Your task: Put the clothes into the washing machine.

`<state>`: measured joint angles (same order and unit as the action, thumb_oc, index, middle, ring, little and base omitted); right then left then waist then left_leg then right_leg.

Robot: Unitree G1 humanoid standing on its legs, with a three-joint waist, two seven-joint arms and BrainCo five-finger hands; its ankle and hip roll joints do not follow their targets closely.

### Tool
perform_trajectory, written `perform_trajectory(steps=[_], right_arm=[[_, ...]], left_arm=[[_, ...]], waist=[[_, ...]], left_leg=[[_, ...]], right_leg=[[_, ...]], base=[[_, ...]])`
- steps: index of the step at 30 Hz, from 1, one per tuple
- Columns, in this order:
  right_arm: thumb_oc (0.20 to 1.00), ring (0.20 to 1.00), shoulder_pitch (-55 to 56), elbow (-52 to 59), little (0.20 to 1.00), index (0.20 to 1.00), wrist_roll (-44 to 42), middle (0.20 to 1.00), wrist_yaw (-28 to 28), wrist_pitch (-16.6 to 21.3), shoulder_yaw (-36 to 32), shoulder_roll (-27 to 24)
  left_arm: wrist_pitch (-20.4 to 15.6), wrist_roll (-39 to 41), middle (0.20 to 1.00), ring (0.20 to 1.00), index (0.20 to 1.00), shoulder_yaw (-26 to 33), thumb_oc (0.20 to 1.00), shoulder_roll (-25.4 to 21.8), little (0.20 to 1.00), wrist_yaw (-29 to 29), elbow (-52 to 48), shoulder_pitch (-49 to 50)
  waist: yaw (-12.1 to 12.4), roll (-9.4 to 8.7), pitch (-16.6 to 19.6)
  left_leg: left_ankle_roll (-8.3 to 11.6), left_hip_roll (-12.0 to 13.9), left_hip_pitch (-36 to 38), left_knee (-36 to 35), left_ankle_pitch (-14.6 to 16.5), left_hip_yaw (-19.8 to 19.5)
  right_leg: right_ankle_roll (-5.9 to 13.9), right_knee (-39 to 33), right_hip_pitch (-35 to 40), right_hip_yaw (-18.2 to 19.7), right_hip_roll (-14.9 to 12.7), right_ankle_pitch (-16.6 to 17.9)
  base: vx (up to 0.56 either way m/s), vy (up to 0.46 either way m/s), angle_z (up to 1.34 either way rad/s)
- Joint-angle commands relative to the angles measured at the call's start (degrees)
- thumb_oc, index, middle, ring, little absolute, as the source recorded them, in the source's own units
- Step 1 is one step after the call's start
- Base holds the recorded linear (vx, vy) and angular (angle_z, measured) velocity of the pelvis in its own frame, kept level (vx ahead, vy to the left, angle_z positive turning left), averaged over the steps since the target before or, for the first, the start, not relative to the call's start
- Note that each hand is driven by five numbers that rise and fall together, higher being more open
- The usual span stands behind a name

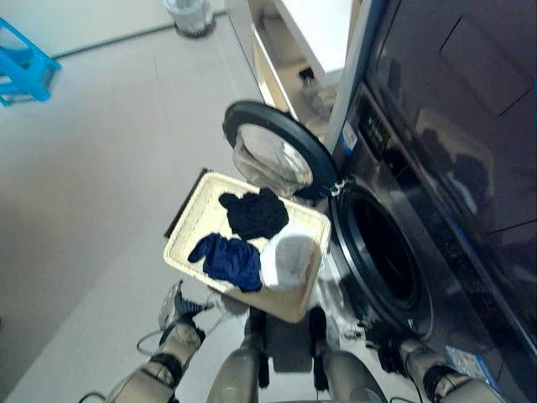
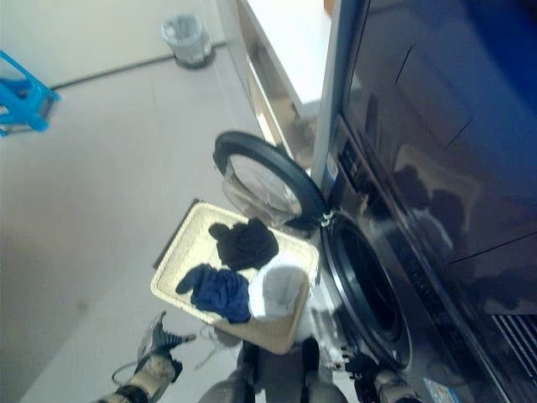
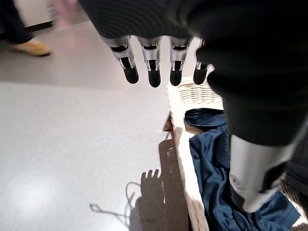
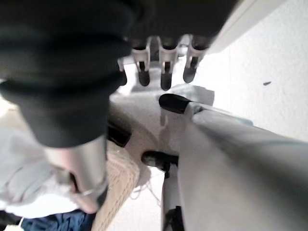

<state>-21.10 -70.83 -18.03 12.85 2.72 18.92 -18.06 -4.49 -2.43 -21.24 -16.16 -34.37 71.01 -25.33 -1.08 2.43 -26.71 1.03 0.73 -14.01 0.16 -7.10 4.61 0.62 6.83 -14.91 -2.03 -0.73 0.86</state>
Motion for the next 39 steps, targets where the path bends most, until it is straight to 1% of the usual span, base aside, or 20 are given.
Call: perform_trajectory(steps=[1, 3, 5, 6, 7, 13, 17, 19, 22, 24, 25, 28, 32, 33, 34, 37, 39], right_arm=[[1.0, 1.0, 0.4, 4.2, 1.0, 1.0, -3.4, 1.0, 0.5, 1.4, 4.3, 0.1], [1.0, 1.0, -0.5, 5.6, 1.0, 1.0, -4.1, 1.0, 0.3, 1.0, 4.9, 0.0], [1.0, 1.0, -0.9, 6.3, 1.0, 1.0, -4.4, 1.0, 0.0, 0.9, 5.1, -0.1], [1.0, 1.0, -1.8, 7.3, 1.0, 1.0, -5.1, 1.0, -0.5, 0.5, 5.2, -0.3], [1.0, 1.0, -2.3, 7.8, 1.0, 1.0, -5.7, 1.0, -0.7, 0.3, 5.3, -0.5], [1.0, 1.0, -3.5, 10.4, 1.0, 1.0, -8.0, 1.0, -1.7, 0.1, 6.2, -0.7], [1.0, 1.0, -5.0, 11.4, 1.0, 1.0, -9.6, 1.0, -2.7, 0.1, 6.8, -0.9], [1.0, 1.0, -5.3, 11.6, 1.0, 1.0, -10.0, 1.0, -2.7, 0.1, 6.8, -1.1], [1.0, 1.0, -5.9, 13.3, 1.0, 1.0, -11.6, 1.0, -2.5, 0.6, 7.3, -1.6], [1.0, 1.0, -6.0, 13.4, 1.0, 1.0, -11.7, 1.0, -2.4, 0.6, 7.3, -1.6], [1.0, 1.0, -6.2, 13.9, 1.0, 1.0, -12.4, 1.0, -2.1, 1.0, 7.7, -1.6], [1.0, 1.0, -6.1, 14.6, 1.0, 1.0, -13.0, 1.0, -2.0, 1.2, 7.9, -1.7], [1.0, 1.0, -6.4, 14.5, 1.0, 1.0, -13.2, 1.0, -1.8, 1.4, 8.1, -1.7], [1.0, 1.0, -6.5, 14.5, 1.0, 1.0, -13.4, 1.0, -1.8, 1.4, 8.2, -1.7], [1.0, 1.0, -7.1, 15.1, 1.0, 1.0, -14.1, 1.0, -1.8, 1.2, 8.5, -2.0], [1.0, 1.0, -7.5, 15.1, 1.0, 1.0, -14.7, 1.0, -1.4, 1.5, 8.5, -2.4], [1.0, 1.0, -7.7, 15.2, 1.0, 1.0, -15.7, 1.0, -1.3, 1.8, 8.5, -2.6]], left_arm=[[-1.0, 4.1, 1.0, 1.0, 1.0, 1.1, 1.0, -2.9, 1.0, -3.6, 1.5, -2.4], [-1.2, 5.1, 1.0, 1.0, 1.0, 1.8, 1.0, -4.1, 1.0, -3.8, 1.7, -4.6], [-1.2, 5.6, 1.0, 1.0, 1.0, 2.0, 1.0, -4.3, 1.0, -3.9, 1.9, -5.8], [-0.9, 6.1, 1.0, 1.0, 1.0, 2.1, 1.0, -5.0, 1.0, -4.0, 2.4, -7.9], [-0.7, 6.4, 1.0, 1.0, 1.0, 2.1, 1.0, -5.2, 1.0, -4.0, 2.7, -8.9], [1.2, 6.7, 1.0, 1.0, 1.0, 1.7, 1.0, -7.6, 1.0, -3.2, 2.8, -13.3], [2.4, 6.6, 1.0, 1.0, 1.0, 1.0, 1.0, -8.6, 1.0, -1.9, 4.8, -16.0], [2.7, 6.6, 1.0, 1.0, 1.0, 0.7, 1.0, -8.9, 1.0, -1.8, 5.2, -16.6], [4.6, 6.9, 1.0, 1.0, 1.0, -0.4, 1.0, -9.6, 1.0, -1.8, 5.4, -18.7], [4.7, 7.0, 1.0, 1.0, 1.0, -0.5, 1.0, -9.7, 1.0, -1.8, 5.5, -18.9], [5.3, 7.5, 1.0, 1.0, 1.0, -1.0, 1.0, -10.2, 1.0, -1.6, 6.2, -20.3], [6.3, 8.0, 1.0, 1.0, 1.0, -1.0, 1.0, -10.6, 1.0, -0.5, 7.0, -21.3], [6.7, 7.6, 1.0, 1.0, 1.0, -1.1, 1.0, -11.0, 1.0, 0.3, 8.0, -22.4], [6.9, 7.7, 1.0, 1.0, 1.0, -1.2, 1.0, -11.0, 1.0, 0.7, 8.2, -22.6], [8.9, 7.1, 1.0, 1.0, 1.0, -1.6, 1.0, -11.8, 1.0, 3.9, 10.0, -24.5], [9.6, 7.3, 1.0, 1.0, 1.0, -2.0, 1.0, -12.2, 1.0, 4.5, 10.4, -25.6], [10.3, 8.1, 1.0, 1.0, 1.0, -2.3, 1.0, -12.7, 1.0, 6.1, 11.1, -26.9]], waist=[[-2.4, -3.63, 0.1], [-2.8, -3.94, -1.1], [-3.1, -4.09, -1.6], [-3.6, -4.31, -2.6], [-3.8, -4.46, -3.0], [-4.7, -5.1, -3.1], [-5.5, -5.71, -3.1], [-5.6, -5.85, -3.1], [-6.2, -6.25, -3.1], [-6.3, -6.27, -3.1], [-6.6, -6.59, -3.1], [-6.9, -6.82, -3.1], [-7.1, -6.95, -3.1], [-7.1, -6.96, -3.1], [-7.6, -7.31, -3.1], [-7.8, -7.5, -3.1], [-8.1, -7.81, -3.1]], left_leg=[[-2.3, -5.2, -3.9, 8.5, 6.4, -0.2], [-2.23, -5.5, -6.9, 10.4, 6.3, -0.2], [-2.08, -5.6, -8.5, 11.6, 6.2, -0.3], [-1.85, -5.8, -11.3, 13.7, 6.3, -0.6], [-1.82, -5.9, -12.5, 14.8, 6.5, -0.8], [-1.94, -6.4, -17.9, 16.9, 7.0, -1.0], [-1.68, -6.6, -21.8, 19.2, 7.5, -0.9], [-1.6, -6.6, -22.6, 19.8, 7.7, -0.9], [-1.43, -6.5, -25.4, 21.9, 8.7, -1.0], [-1.42, -6.5, -25.7, 22.1, 8.7, -1.0], [-1.35, -6.5, -27.5, 23.6, 9.3, -1.4], [-1.4, -6.6, -29.0, 24.7, 9.6, -1.7], [-1.34, -6.5, -30.1, 25.3, 9.6, -1.8], [-1.33, -6.5, -30.4, 25.4, 9.7, -1.8], [-1.25, -6.3, -33.2, 26.8, 10.0, -2.0], [-1.24, -6.2, -34.5, 27.4, 10.2, -2.1], [-1.24, -6.1, -36.0, 28.1, 10.5, -2.1]], right_leg=[[2.89, -0.2, -5.4, 3.2, -0.5, 3.7], [2.84, 1.7, -8.6, 3.5, -0.4, 3.7], [2.73, 2.5, -10.2, 3.5, -0.3, 3.7], [2.52, 4.0, -12.7, 3.5, -0.1, 3.7], [2.46, 4.6, -13.8, 3.5, -0.1, 3.7], [2.17, 5.6, -19.3, 3.8, 0.3, 4.3], [2.1, 6.0, -22.5, 3.8, 0.4, 4.9], [2.05, 6.0, -23.2, 3.8, 0.4, 5.0], [2.03, 6.3, -25.8, 3.9, 0.5, 5.3], [2.02, 6.3, -26.0, 3.9, 0.5, 5.3], [2.01, 6.8, -27.7, 4.0, 0.5, 5.3], [2.02, 7.2, -29.0, 4.0, 0.6, 5.4], [2.0, 7.6, -30.0, 4.1, 0.6, 5.4], [2.0, 7.6, -30.2, 4.1, 0.6, 5.4], [2.01, 8.4, -32.8, 4.3, 0.9, 5.4], [2.08, 8.9, -34.1, 4.2, 1.0, 5.4], [2.15, 9.2, -35.3, 4.1, 1.1, 5.5]], base=[[-0.1, 0.117, 0.02], [-0.09, 0.129, -0.13], [-0.05, 0.096, -0.2], [-0.04, 0.118, -0.08], [-0.03, 0.117, -0.06], [0.01, 0.04, -0.05], [0.0, 0.025, -0.03], [0.01, 0.035, -0.15], [0.01, 0.027, -0.07], [0.0, 0.0, 0.0], [0.0, 0.0, 0.0], [0.0, 0.0, 0.0], [0.0, 0.003, -0.02], [0.03, 0.02, -0.06], [0.03, 0.021, -0.07], [0.02, 0.021, -0.06], [0.0, 0.0, 0.0]])
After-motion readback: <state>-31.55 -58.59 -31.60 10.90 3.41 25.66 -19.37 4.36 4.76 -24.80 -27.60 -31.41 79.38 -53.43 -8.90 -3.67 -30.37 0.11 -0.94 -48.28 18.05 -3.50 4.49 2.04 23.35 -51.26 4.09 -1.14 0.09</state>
